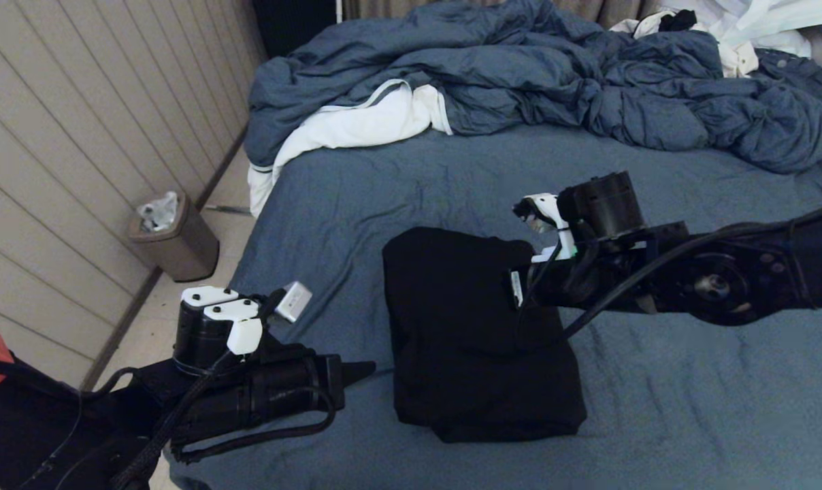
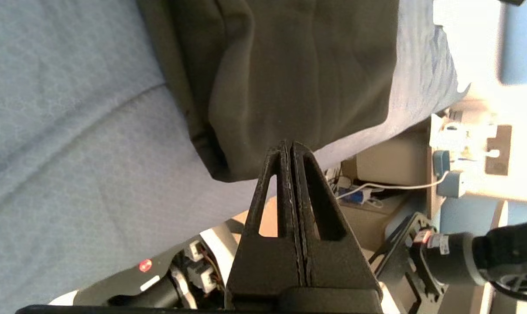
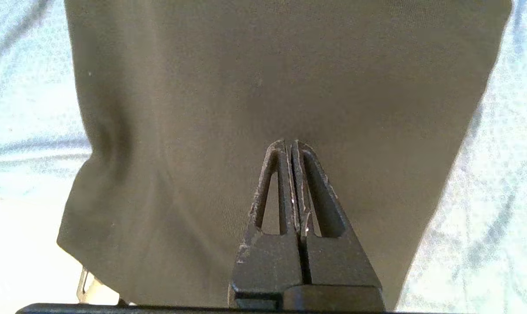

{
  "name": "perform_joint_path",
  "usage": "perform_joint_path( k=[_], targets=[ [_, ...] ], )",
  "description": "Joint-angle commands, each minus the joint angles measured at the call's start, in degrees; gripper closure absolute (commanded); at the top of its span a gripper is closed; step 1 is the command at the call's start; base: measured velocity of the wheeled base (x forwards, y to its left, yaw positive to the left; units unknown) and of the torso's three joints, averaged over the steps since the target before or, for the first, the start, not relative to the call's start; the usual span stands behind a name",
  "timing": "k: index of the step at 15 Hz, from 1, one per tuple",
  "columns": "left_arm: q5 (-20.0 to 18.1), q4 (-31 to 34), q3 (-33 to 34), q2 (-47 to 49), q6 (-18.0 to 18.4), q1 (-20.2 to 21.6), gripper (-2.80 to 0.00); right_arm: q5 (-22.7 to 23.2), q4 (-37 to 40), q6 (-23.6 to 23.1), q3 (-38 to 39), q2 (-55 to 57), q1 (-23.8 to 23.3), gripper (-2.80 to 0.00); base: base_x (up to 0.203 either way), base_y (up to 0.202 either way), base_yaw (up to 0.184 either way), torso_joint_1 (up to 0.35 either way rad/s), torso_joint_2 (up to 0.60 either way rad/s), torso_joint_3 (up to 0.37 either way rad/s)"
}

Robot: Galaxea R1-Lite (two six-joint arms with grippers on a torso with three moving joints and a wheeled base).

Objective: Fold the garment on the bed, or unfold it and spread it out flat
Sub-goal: Unfold the black sweatshirt

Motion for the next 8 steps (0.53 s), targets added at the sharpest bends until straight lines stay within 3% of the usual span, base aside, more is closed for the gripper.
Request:
perform_joint_path(
  k=[1, 8],
  targets=[
    [-0.20, -0.29, 0.00, 0.19, -0.17, 0.00, 0.00, 0.00, -0.05, 0.05, 0.52, 0.74, 0.14, 0.00, 0.000, 0.000, 0.000, 0.000, 0.00, 0.000],
    [-0.02, 0.15, -0.53, 0.31, -0.43, 0.00, 0.00, -0.08, -1.52, 0.14, 1.36, 9.43, 0.36, 0.00, 0.000, 0.000, 0.000, 0.000, 0.00, 0.000]
  ],
)
